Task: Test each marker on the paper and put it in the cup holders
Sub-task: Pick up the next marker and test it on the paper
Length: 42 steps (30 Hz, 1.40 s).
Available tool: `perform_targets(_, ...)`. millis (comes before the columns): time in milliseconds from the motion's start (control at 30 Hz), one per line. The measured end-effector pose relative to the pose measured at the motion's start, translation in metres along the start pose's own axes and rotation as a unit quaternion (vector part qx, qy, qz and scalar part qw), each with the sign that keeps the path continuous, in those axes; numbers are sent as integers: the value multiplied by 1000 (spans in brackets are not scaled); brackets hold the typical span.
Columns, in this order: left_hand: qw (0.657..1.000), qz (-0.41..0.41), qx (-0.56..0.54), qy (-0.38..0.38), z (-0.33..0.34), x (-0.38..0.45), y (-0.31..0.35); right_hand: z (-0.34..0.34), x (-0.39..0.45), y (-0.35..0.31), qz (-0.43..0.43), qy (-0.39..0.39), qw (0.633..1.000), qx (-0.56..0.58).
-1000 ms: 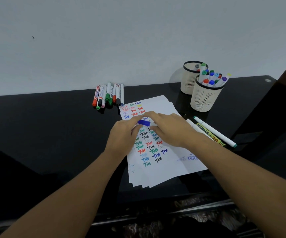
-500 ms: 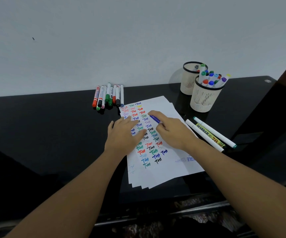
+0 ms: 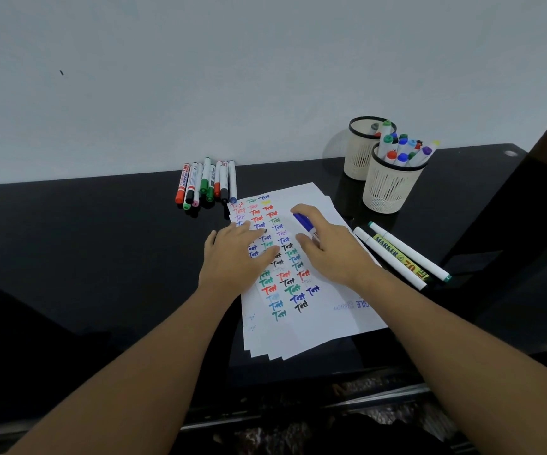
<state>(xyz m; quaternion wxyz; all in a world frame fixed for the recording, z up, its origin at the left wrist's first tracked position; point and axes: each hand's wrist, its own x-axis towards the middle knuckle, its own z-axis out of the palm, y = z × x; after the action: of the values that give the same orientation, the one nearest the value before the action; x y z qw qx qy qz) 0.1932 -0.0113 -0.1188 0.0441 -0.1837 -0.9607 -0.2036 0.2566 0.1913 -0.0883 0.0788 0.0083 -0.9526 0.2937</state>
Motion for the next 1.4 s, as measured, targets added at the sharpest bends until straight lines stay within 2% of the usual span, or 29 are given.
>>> perform_targets(300, 1000, 1, 4, 0, 1, 1, -1, -2, 2, -3, 7, 6, 1000, 19)
perform_targets(533, 1000, 3, 3, 13, 2, 1, -3, -21, 3, -11, 73, -64, 990, 104)
perform_targets(633, 1000, 4, -6, 21, 1, 0, -2, -32, 9, -11, 152, -44, 962, 222)
perform_targets(733, 999, 7, -10, 31, 2, -1, -2, -45, 17, -12, 199, -69, 919, 335)
perform_targets(833, 999, 9, -6, 36, 3, 0, -2, -51, 20, -14, 194, -86, 935, 285)
perform_targets(1000, 1000, 10, 3, 29, 2, -1, -2, -57, 20, -21, 186, -19, 938, 291)
perform_targets(1267, 999, 15, 28, 29, 0, 4, 0, -70, 28, -15, 106, 81, 975, 176)
perform_targets(1400, 996, 35, 75, -15, -13, 18, 1, -78, 29, -15, 97, 95, 980, 149)
